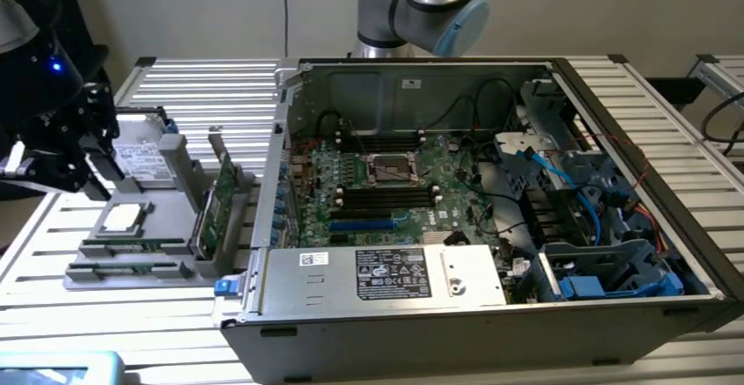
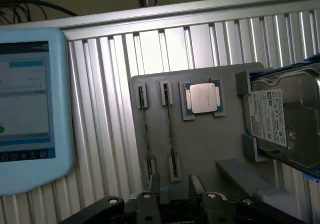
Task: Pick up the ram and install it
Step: 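Pick up the ram and move it above insertion slot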
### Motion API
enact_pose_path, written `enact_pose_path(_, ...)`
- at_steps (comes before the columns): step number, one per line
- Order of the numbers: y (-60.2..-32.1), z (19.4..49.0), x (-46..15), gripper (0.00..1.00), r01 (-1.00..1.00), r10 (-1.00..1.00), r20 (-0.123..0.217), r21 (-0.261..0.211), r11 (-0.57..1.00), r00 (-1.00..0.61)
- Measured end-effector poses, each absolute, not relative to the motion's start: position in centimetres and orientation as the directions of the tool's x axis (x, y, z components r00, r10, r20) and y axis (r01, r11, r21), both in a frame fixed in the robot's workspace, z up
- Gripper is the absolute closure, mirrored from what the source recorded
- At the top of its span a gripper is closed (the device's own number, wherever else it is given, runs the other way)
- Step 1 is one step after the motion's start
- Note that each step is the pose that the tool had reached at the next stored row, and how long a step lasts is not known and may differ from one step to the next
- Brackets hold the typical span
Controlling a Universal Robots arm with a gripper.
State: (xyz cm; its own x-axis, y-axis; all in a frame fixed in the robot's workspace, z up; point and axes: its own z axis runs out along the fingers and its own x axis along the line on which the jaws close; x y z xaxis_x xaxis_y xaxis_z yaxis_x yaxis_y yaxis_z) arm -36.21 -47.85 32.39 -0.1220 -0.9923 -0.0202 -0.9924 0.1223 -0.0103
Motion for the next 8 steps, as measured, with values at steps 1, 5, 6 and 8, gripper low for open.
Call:
enact_pose_path(1,-47.86,32.34,-36.21,0.64,-0.994,-0.994,-0.020,-0.010,0.107,-0.107)
enact_pose_path(5,-47.99,31.91,-36.25,0.64,-0.998,-0.998,-0.020,-0.010,0.055,-0.055)
enact_pose_path(6,-48.09,31.74,-36.29,0.64,-0.998,-0.998,-0.020,-0.010,0.054,-0.054)
enact_pose_path(8,-48.24,31.36,-36.32,0.64,-0.998,-0.998,-0.021,-0.010,0.054,-0.054)
